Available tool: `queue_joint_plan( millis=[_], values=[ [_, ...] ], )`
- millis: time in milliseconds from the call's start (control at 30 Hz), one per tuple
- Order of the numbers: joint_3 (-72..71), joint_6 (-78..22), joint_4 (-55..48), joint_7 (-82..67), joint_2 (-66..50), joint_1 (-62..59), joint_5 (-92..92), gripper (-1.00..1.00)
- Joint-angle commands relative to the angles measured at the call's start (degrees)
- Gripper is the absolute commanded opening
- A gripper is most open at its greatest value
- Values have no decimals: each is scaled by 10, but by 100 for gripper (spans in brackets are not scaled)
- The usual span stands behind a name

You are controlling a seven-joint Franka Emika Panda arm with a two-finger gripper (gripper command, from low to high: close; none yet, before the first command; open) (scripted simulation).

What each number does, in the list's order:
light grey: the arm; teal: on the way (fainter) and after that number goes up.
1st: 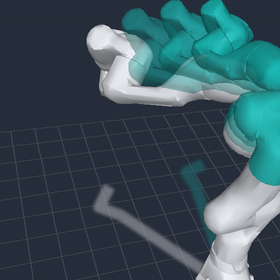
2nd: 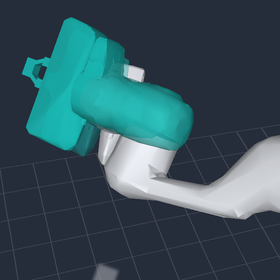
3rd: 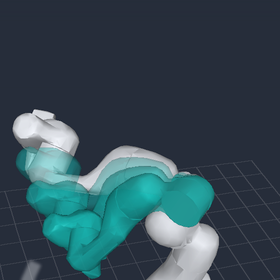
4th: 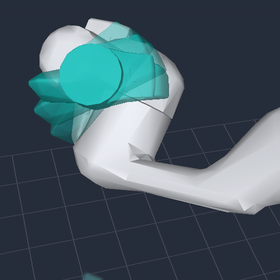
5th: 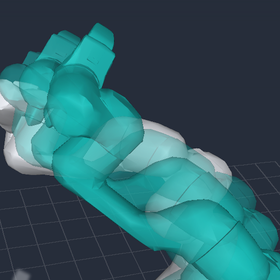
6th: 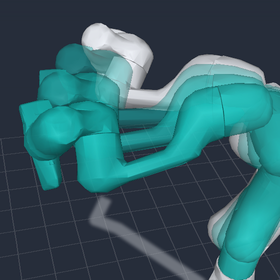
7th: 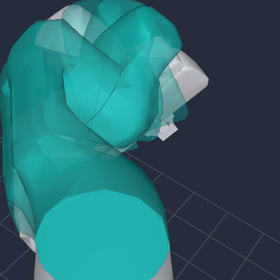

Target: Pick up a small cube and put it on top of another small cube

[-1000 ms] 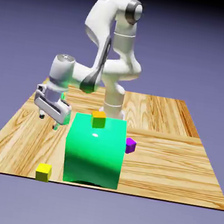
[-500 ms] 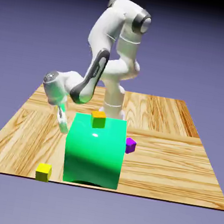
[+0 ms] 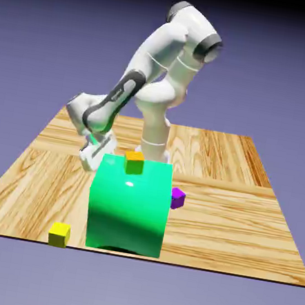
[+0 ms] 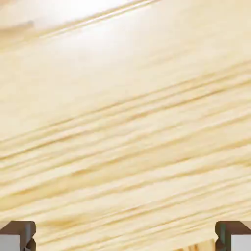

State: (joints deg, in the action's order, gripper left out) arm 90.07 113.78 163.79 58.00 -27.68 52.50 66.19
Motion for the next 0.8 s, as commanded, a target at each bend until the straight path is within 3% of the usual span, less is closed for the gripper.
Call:
queue_joint_plan(
  millis=[0, 433, 767],
  values=[
    [-9, -10, 7, -7, 5, -2, 25, 0],
    [-121, -110, 114, -83, 46, -13, 349, 0],
    [-288, -140, 84, -100, -12, -92, 455, 0]
  ],
)
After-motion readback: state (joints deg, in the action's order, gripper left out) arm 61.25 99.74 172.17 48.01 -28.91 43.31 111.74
